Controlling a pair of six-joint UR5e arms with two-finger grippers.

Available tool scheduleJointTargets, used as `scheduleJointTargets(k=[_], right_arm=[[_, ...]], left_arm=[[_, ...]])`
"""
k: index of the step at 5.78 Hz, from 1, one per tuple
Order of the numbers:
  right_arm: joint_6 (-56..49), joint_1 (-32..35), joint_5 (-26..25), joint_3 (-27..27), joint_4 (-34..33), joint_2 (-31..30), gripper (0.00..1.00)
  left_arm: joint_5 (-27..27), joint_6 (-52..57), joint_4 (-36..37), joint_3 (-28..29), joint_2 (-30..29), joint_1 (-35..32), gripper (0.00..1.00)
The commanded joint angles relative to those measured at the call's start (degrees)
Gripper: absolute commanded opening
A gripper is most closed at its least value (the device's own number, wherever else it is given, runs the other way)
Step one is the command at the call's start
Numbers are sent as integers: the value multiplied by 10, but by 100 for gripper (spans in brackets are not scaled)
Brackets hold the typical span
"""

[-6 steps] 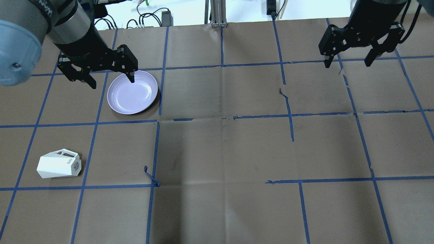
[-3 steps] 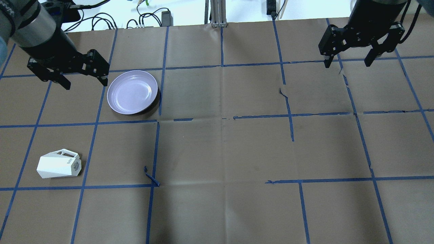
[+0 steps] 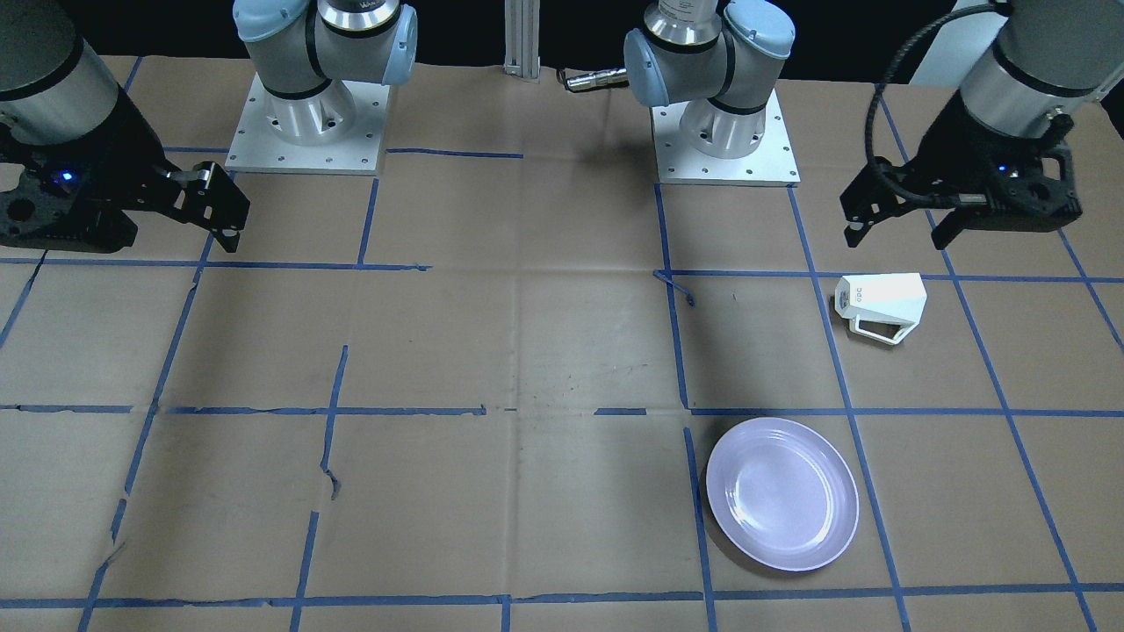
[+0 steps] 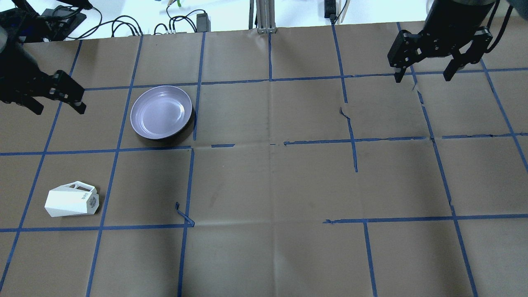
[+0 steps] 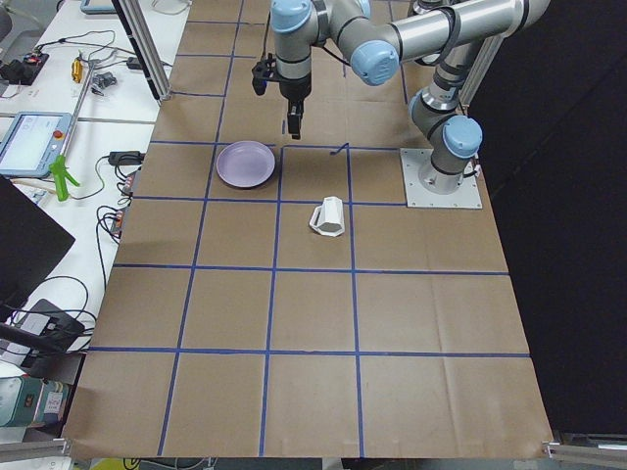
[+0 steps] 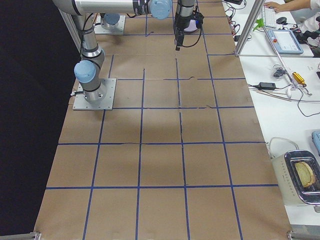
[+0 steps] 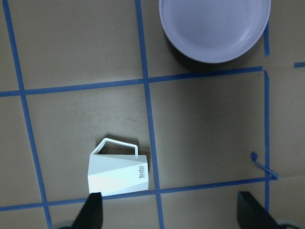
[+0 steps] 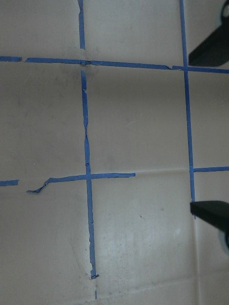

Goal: Flip cup and place on plate
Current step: 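Move the left gripper from above the plate toward the white cup, then lower the left gripper and grasp the white faceted cup on its side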

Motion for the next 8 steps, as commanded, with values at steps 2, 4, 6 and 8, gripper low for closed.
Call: scheduleJointTargets(k=[2,4,6,8], right_arm=[[0,0,0,0,0,0,100],[0,0,0,0,0,0,100],[0,0,0,0,0,0,100],[0,0,0,0,0,0,100]], left_arm=[[-81,228,-1,-64,-57,188,98],[-135,310,-8,-68,-119,241,98],[-171,402,-46,-67,-189,275,98],[-178,422,-128,-66,-241,288,98]])
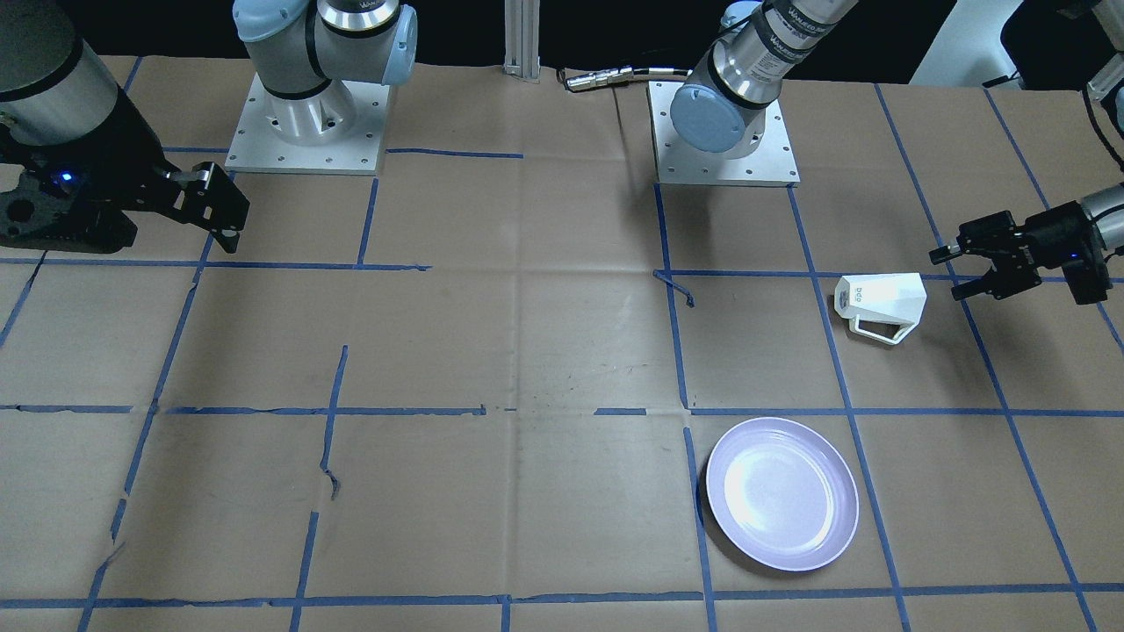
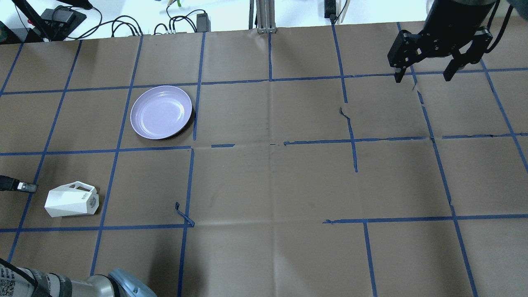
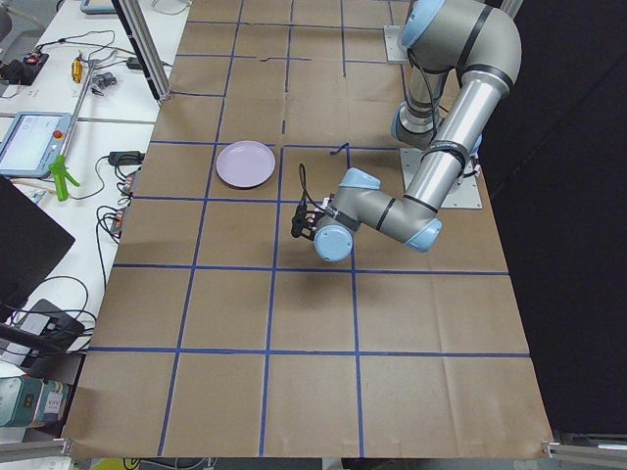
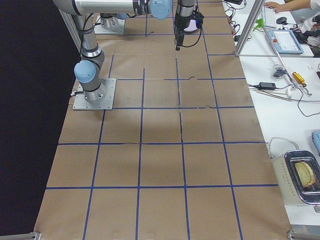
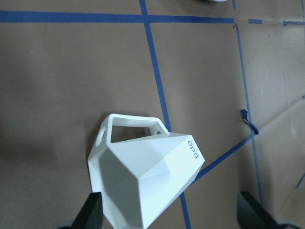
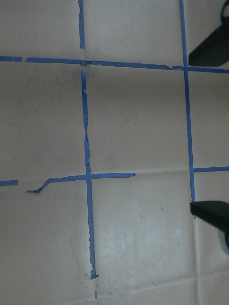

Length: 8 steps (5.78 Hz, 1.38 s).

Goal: Flip cup and place on plate
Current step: 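Lower the left gripper and grasp the white faceted cup on its side, then lift the cup with the left gripper and rotate it upright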

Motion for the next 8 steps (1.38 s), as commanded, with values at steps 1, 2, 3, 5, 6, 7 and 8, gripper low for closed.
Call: scheduleJointTargets(k=[1,2,3,5,6,7,8], right_arm=[[0,0,0,0,0,0,100],[0,0,0,0,0,0,100],[0,0,0,0,0,0,100],[0,0,0,0,0,0,100],[0,0,0,0,0,0,100],[0,0,0,0,0,0,100],[0,0,0,0,0,0,100]], left_arm=[[-9,25,-37,-1,-42,8,98],[-11,36,-40,0,-56,7,98],[-63,66,-52,-1,-60,6,89],[-72,95,-79,-2,-67,0,34],[-81,94,-79,-1,-60,-2,9],[-88,83,-80,9,-42,-9,0],[-89,63,-79,11,-9,-18,0]])
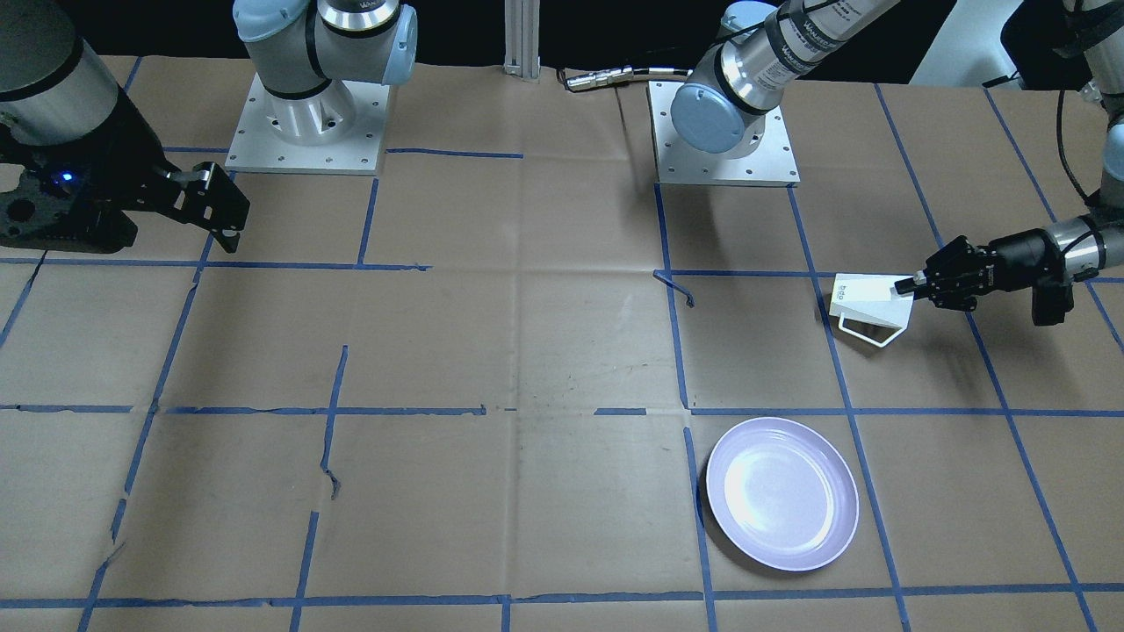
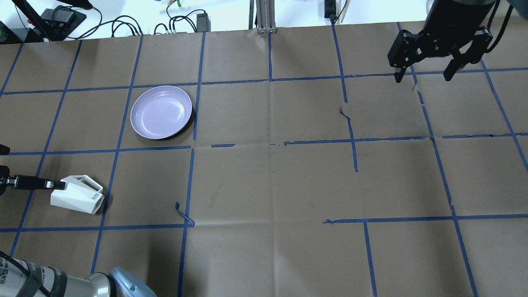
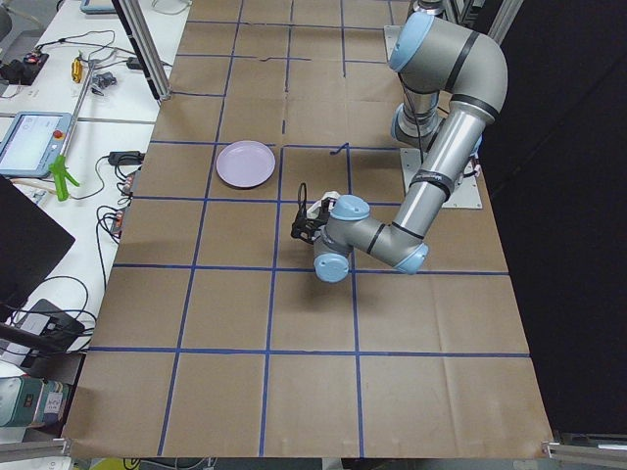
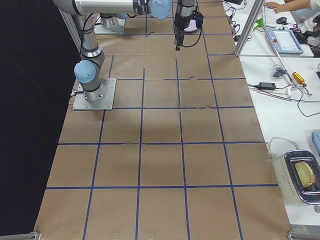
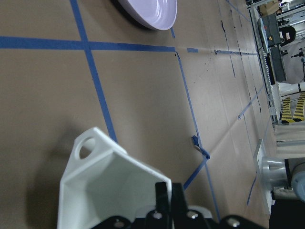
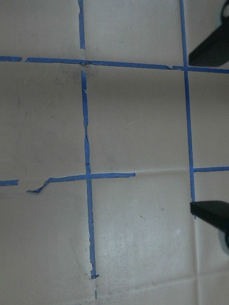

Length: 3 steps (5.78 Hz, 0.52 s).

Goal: Flip cup and place on plate
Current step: 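Lift the cup with the left gripper and rotate it upright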

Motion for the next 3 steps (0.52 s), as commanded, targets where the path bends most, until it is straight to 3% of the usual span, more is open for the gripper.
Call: scheduleJointTargets(k=[1,2,3], right_arm=[[0,0,0,0,0,0,100],[0,0,0,0,0,0,100],[0,0,0,0,0,0,100]], left_arm=[[-4,-53,1,4,57,-10,0],[-4,-79,3,4,109,-26,0],[1,-106,19,4,181,-83,0]])
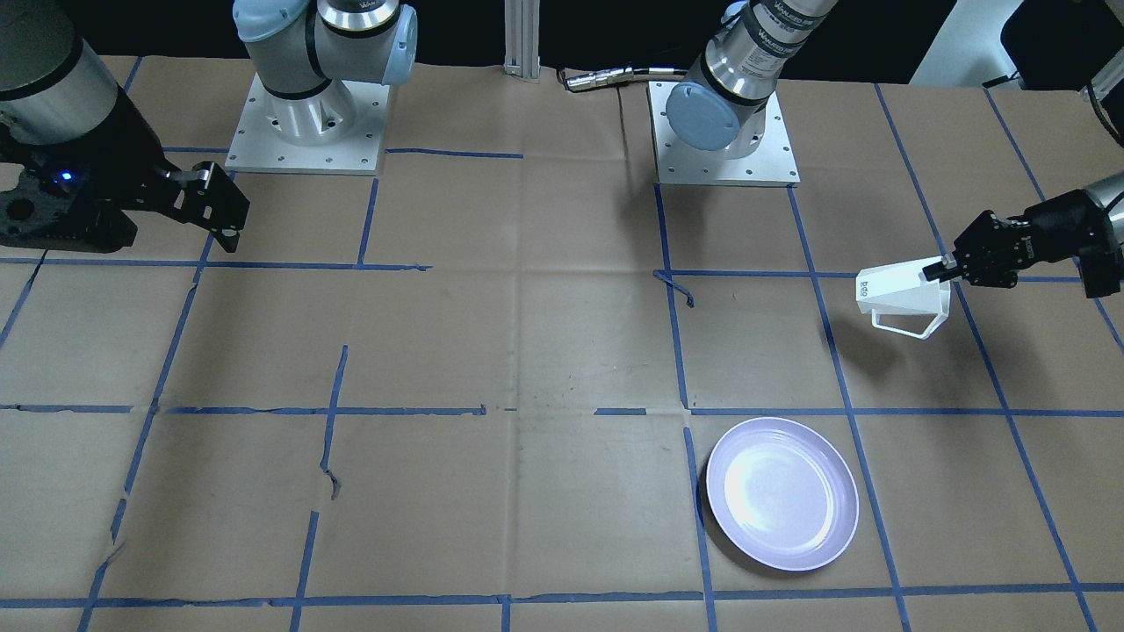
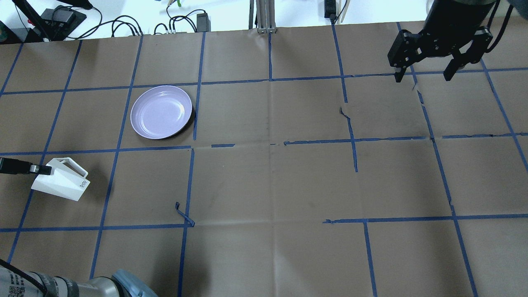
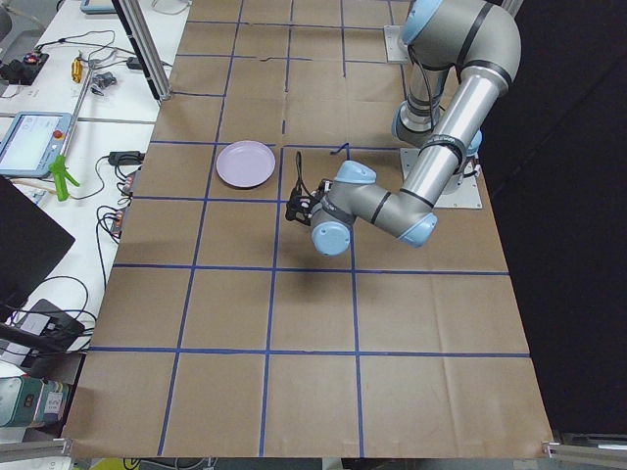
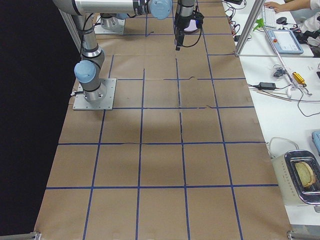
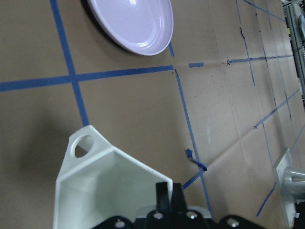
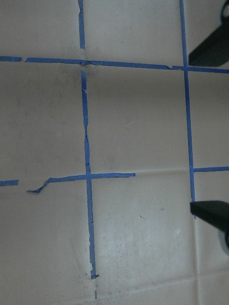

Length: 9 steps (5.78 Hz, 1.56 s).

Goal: Flip cup and place on plate
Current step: 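Lift the cup with the left gripper and rotate it upright, then carry the upright cup with the left gripper over the lavender plate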

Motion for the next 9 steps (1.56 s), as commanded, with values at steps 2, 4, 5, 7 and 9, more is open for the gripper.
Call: scheduleJointTargets(k=[2,4,5,7,9], right_arm=[[0,0,0,0,0,0,100],[0,0,0,0,-1,0,100],[0,0,0,0,0,0,100],[0,0,0,0,0,0,100],[0,0,0,0,0,0,100]], left_arm=[[7,-134,139,3,127,-164,1],[80,-228,336,-9,104,-302,1],[123,-260,417,-10,67,-352,1],[185,-306,551,-12,0,-427,1],[187,-307,640,-48,-33,-438,1]])
